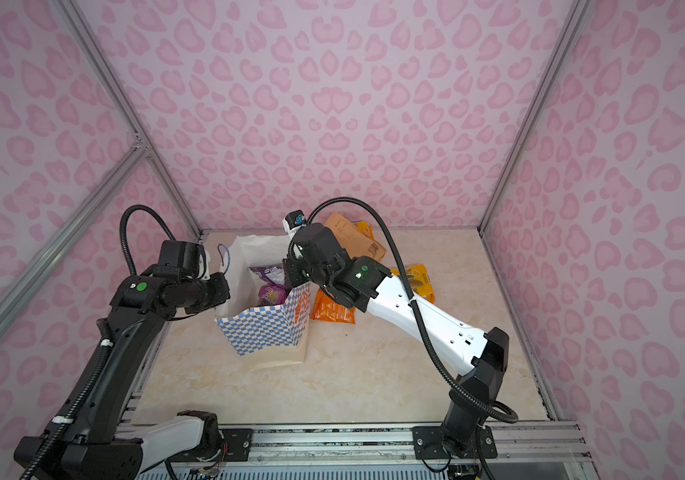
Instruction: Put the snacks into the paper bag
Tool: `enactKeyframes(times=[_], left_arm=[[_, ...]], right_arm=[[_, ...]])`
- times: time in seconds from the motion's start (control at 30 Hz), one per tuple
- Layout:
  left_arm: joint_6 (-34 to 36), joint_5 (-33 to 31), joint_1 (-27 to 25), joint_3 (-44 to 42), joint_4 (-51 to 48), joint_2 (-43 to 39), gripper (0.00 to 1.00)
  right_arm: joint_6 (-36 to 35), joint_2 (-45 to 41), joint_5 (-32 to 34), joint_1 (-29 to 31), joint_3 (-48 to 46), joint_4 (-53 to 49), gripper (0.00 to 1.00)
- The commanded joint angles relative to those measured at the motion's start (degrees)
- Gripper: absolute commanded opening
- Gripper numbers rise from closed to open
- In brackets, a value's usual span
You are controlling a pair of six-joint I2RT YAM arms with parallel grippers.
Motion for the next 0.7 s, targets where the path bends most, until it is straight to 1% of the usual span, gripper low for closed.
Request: enactKeyframes(times=[0.0,0.13,0.2,0.23,0.27,0.3,0.37,0.43,0.5,0.57,0.63,0.67], left_arm=[[0.88,-3.62,-0.14,0.42,-2.93,0.64,0.15],[0.6,-3.9,-0.29,0.42,-3.25,0.8,0.22],[0.48,-5.02,-0.49,0.97,-3.88,1.12,0.29],[0.49,-5.54,-0.58,1.35,-4.29,1.21,0.35],[0.53,-5.59,-0.75,1.61,-4.46,1.05,0.42],[0.45,-5.7,-0.84,1.93,-4.63,0.96,0.47],[0.26,-6.02,-1.3,2.89,-5.13,0.68,0.49],[-0.16,-7.68,-2.44,4.11,-6.56,0.53,0.49],[-0.29,-9.8,-5.03,5.43,-7.85,0.01,0.5],[-0.39,-11.32,-7.39,6.75,-9.39,-0.09,0.52],[-0.33,-12.31,-8.6,7.36,-10.66,0.31,0.53],[-0.64,-14.05,-9.04,7.45,-11.36,0.41,0.53]], right_arm=[[1.44,-0.07,0.01,1.43,-1.11,6.26,0.0],[2.39,-0.67,1.06,1.03,-3.28,7.16,0.0],[2.87,-0.96,1.11,0.67,-4.03,7.41,0.0],[3.22,-1.25,1.11,0.49,-4.59,7.61,0.06],[3.44,-1.43,0.85,0.4,-5.04,7.89,0.08],[3.56,-1.55,0.71,0.28,-5.34,8.1,0.1],[3.66,-1.81,0.56,0.16,-5.7,8.12,0.16],[3.64,-1.89,0.33,-0.04,-5.79,7.99,0.18],[3.59,-2.01,0.19,-0.14,-5.89,7.88,0.21],[3.39,-2.08,-0.18,-0.22,-5.9,7.88,0.27],[3.22,-1.82,-0.64,-0.17,-5.73,7.88,0.27],[3.14,-1.76,-0.77,-0.31,-5.64,7.86,0.28]])
